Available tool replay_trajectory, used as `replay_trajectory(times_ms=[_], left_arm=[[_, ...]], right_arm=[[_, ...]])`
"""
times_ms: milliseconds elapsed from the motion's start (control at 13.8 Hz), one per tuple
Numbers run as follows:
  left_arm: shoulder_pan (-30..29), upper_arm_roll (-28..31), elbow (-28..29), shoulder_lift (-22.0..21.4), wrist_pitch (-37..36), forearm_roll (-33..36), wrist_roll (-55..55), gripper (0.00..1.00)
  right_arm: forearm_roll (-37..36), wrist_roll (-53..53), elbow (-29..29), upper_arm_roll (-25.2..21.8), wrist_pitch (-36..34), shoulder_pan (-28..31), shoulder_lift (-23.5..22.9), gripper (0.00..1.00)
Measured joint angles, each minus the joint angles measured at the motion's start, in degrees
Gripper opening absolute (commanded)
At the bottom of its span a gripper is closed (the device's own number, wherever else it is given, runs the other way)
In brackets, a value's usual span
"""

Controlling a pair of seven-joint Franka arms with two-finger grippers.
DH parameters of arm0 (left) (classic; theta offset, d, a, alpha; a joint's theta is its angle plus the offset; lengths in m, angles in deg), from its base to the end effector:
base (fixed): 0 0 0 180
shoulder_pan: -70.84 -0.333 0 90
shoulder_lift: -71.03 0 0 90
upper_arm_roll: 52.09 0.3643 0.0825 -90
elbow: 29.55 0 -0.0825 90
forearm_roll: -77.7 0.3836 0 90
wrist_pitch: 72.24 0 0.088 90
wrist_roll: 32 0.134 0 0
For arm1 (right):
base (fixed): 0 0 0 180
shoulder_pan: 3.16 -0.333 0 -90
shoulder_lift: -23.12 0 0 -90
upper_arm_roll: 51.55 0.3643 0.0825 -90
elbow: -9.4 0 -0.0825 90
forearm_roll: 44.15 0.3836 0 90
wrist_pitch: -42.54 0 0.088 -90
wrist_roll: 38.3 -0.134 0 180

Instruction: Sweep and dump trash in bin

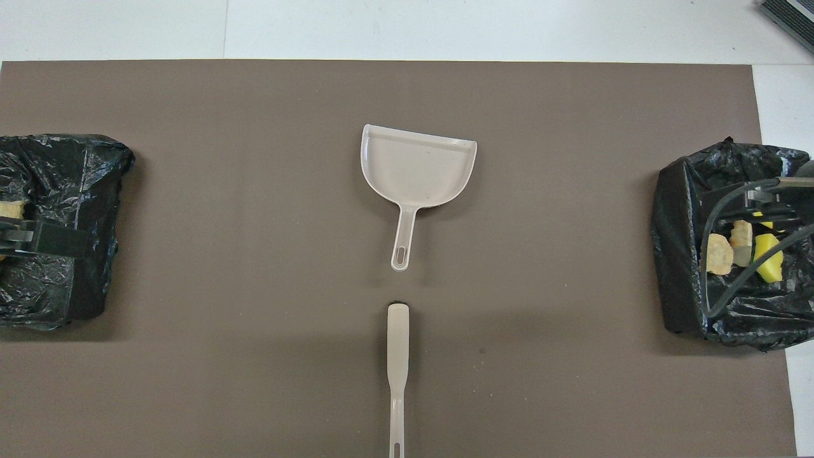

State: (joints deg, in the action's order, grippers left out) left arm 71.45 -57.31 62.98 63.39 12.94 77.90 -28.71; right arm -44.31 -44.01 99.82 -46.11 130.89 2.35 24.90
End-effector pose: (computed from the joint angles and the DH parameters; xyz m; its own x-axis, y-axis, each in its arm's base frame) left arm 0.4940 -0.0539 0.6875 0.9875 -0.1575 0.0036 -0.1574 -0.9874 -0.0158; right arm 0.5400 -0.0001 0.6567 0.9949 -0.1008 -0.0046 -0.1008 -0.9949 0.0062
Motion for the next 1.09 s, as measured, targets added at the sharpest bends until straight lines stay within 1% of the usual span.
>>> replay_trajectory(times_ms=[1086], left_arm=[[-0.01, 0.06, 0.29, -0.18, 0.68, -1.4, -0.55, 1.0]], right_arm=[[0.0, 0.0, 0.08, 0.0, 0.0, 0.0, 0.01, 1.0]])
